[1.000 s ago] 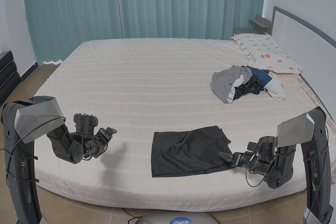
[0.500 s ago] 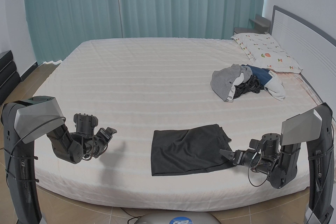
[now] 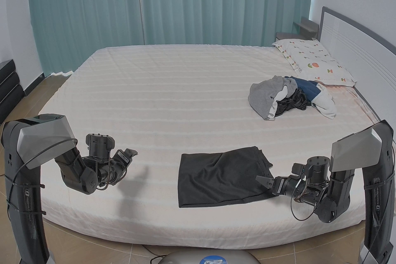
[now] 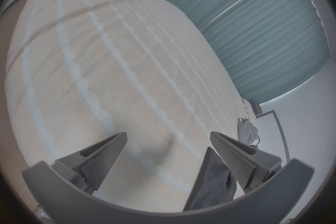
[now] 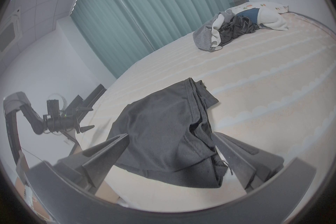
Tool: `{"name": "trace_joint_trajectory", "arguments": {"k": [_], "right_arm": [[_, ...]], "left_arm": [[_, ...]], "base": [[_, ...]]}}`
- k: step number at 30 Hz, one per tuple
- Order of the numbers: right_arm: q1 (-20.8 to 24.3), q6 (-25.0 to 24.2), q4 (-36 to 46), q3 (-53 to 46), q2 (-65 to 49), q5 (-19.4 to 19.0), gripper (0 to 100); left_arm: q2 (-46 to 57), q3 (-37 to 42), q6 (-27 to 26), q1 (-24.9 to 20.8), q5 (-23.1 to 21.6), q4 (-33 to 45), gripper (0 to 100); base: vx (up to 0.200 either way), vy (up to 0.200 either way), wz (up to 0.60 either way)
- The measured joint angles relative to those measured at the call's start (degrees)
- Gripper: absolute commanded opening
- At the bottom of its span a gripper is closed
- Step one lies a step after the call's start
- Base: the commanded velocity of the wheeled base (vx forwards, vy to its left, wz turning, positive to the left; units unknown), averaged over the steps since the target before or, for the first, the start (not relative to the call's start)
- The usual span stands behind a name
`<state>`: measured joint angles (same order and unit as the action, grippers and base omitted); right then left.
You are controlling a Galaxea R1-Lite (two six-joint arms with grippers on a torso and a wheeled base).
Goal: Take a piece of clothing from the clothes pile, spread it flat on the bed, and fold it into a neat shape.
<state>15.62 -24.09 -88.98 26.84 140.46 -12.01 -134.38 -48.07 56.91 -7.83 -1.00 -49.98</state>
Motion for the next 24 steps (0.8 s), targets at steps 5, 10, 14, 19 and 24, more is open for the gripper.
{"name": "trace_joint_trajectory", "arguments": {"k": [5,10,14,19,24], "right_arm": [[-0.21,-2.93,0.02,0.9,0.34,-0.46,100],[-1.12,-2.6,0.09,2.17,1.72,-0.44,100],[-1.73,-2.27,0.18,3.34,3.78,-0.44,100],[-1.78,-1.69,0.07,2.8,5.22,-0.44,100],[-1.62,-1.0,-0.02,1.99,5.79,-0.44,100]], "left_arm": [[-0.02,0.06,-0.06,0.0,0.1,-0.27,100],[-0.13,0.06,-0.11,0.02,0.13,-0.29,100],[-0.24,0.05,-0.15,0.0,0.11,-0.27,100],[-0.35,0.0,-0.13,-0.07,0.11,-0.27,100],[-0.38,0.0,-0.15,-0.22,0.11,-0.27,100]], "base": [[0.04,0.0,0.0],[0.0,0.0,0.0],[0.0,0.0,0.0],[0.0,0.0,0.0],[0.0,0.0,0.0]]}}
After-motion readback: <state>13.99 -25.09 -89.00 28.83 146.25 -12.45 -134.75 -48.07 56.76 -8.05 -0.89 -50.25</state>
